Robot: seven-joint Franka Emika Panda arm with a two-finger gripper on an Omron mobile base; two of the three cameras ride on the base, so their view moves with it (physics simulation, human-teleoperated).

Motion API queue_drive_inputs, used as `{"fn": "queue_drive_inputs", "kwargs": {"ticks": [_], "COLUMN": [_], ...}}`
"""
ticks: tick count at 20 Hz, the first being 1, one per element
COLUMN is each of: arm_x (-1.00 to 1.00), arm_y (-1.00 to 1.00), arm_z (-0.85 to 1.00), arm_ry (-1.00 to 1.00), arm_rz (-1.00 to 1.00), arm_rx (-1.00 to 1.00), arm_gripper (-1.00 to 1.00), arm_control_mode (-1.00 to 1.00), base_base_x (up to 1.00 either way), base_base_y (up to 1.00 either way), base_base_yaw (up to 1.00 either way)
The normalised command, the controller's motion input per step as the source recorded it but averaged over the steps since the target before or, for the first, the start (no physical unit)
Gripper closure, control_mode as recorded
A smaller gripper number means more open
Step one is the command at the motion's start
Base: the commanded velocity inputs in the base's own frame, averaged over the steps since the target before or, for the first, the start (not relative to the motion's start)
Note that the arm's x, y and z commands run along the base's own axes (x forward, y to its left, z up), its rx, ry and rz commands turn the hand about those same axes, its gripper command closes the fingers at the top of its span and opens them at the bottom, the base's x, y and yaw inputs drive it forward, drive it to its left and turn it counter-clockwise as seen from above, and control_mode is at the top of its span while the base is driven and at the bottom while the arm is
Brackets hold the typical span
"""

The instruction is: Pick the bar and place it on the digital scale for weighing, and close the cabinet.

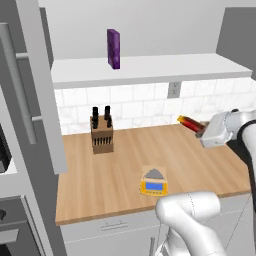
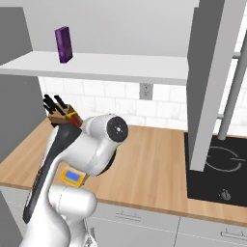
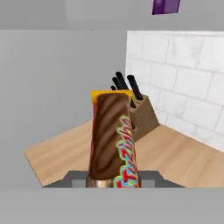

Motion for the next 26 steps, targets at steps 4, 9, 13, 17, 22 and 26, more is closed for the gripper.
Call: {"fn": "queue_drive_inputs", "kwargs": {"ticks": [4,9,13,17,22,26], "arm_x": [0.12,0.38,0.53,0.53,0.19,0.00], "arm_y": [0.26,0.41,0.38,0.37,0.39,0.10], "arm_z": [-0.40,-0.47,-0.56,-0.57,-0.42,-0.36], "arm_ry": [0.02,0.06,0.10,0.15,0.05,0.00], "arm_rz": [0.32,0.26,0.20,0.20,0.14,0.08], "arm_rx": [0.00,-0.01,-0.01,-0.01,-0.07,-0.16], "arm_gripper": [1.00,1.00,1.00,1.00,1.00,1.00], "arm_control_mode": [-1.00,-1.00,-1.00,-1.00,-1.00,-1.00], "base_base_x": [0.00,0.00,0.00,0.00,0.00,0.00], "base_base_y": [0.00,0.00,0.00,0.00,0.00,0.00], "base_base_yaw": [0.00,0.00,0.00,0.00,0.00,0.00]}}
